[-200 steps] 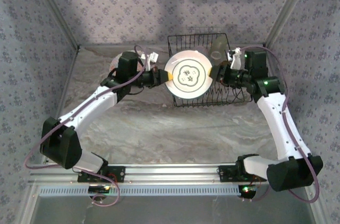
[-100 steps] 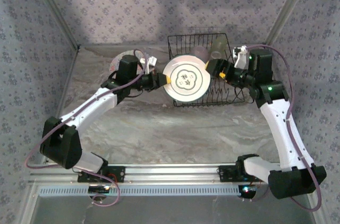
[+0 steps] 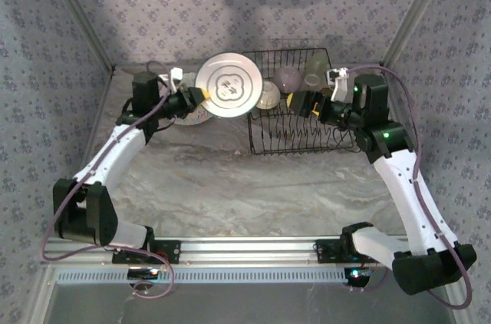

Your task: Unload the mixed dishes from the dish rack

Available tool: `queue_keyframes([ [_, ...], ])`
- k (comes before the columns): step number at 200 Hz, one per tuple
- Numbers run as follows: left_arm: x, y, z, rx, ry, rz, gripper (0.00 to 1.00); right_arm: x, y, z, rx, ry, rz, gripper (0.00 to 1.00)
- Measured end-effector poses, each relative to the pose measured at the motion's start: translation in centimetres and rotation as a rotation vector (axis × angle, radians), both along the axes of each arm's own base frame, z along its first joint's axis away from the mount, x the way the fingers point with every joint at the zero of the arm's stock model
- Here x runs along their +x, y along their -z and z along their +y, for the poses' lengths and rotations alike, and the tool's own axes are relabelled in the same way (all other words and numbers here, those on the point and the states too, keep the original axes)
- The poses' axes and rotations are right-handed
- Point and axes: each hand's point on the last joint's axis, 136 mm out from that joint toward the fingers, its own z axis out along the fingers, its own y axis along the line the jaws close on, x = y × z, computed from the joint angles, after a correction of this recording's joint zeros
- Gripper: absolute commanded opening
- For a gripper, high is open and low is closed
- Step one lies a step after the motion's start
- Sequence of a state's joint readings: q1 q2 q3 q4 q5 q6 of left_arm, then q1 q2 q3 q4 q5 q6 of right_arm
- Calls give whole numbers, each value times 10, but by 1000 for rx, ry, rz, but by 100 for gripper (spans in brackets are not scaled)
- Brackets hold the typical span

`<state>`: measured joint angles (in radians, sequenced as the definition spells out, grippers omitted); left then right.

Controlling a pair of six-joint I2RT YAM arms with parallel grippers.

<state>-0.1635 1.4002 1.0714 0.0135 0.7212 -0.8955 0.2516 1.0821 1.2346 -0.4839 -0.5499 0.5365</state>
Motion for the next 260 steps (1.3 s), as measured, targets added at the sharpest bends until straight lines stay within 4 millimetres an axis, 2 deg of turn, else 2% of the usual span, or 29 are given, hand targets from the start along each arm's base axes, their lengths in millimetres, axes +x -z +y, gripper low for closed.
queue_keyframes([
  [29, 14, 12, 34, -9, -92, 28, 0, -2, -1, 4, -1, -17, -11, 100],
  [58, 31, 26, 56, -20, -151, 55, 0, -4, -2, 6, -5, -27, -18, 100],
  [98, 56, 64, 77, -32, -209, 130, 0, -10, -2, 10, -11, -51, -32, 100],
  [144, 72, 115, 86, -37, -234, 230, 0, -16, 2, 16, -9, -77, -32, 100],
  [175, 81, 143, 87, -37, -239, 293, 0, -20, 13, 19, -15, -89, -10, 100],
  [203, 92, 158, 93, -37, -251, 315, 0, -22, 14, 20, -15, -95, -8, 100],
  [260, 115, 173, 109, -38, -281, 329, 0, -25, 14, 22, -17, -102, -10, 100],
])
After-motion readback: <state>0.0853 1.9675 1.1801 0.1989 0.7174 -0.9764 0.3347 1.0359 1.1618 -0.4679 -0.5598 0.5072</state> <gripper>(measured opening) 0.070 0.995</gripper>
